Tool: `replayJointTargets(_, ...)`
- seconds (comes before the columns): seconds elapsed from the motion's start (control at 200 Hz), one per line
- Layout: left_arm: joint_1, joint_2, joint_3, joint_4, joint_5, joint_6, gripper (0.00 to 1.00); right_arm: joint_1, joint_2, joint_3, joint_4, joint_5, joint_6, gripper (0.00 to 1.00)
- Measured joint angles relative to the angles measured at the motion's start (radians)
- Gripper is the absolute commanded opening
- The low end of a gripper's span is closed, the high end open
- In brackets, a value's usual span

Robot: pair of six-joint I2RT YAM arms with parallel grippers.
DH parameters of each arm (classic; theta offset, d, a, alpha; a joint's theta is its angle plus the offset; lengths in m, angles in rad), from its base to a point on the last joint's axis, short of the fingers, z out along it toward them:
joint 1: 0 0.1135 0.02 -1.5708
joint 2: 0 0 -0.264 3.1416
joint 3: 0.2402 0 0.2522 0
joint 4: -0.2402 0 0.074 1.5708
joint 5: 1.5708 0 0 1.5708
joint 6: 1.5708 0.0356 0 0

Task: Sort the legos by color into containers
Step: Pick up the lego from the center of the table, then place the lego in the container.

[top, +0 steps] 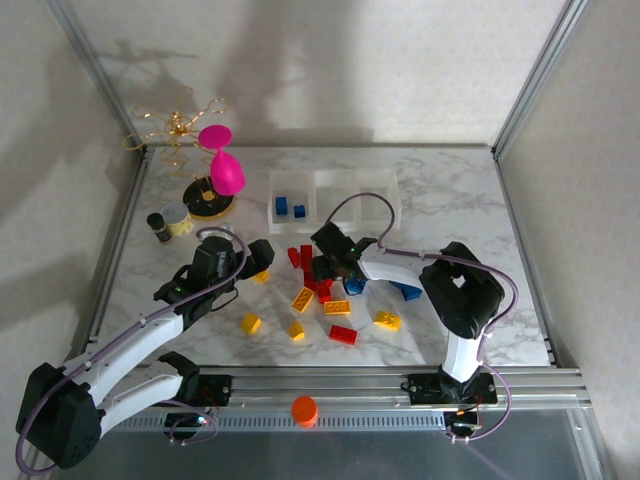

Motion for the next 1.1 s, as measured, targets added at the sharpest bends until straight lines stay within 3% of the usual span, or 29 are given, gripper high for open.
replayJointTargets(0.37,0.000,0.001,0.000,0.003,-0.003,0.000,1.00,-0.001,0.025,0.046,-0.006,0.006,-0.007,0.36)
replayJointTargets(0.731,0.001,0.007,0.008,0.011,-0.003,0.009,1.00,-0.001,-0.023,0.094,-0.057,0.075,-0.015,0.33)
replayJointTargets(0.936,0.044,0.007,0.018,0.014,-0.002,0.016,1.00,-0.001,-0.020,0.230,-0.048,0.090,-0.048,0.32)
replayJointTargets(1.096,0.100,0.007,0.034,0.010,0.001,0.016,1.00,-0.001,0.070,0.398,-0.008,0.103,-0.085,0.32)
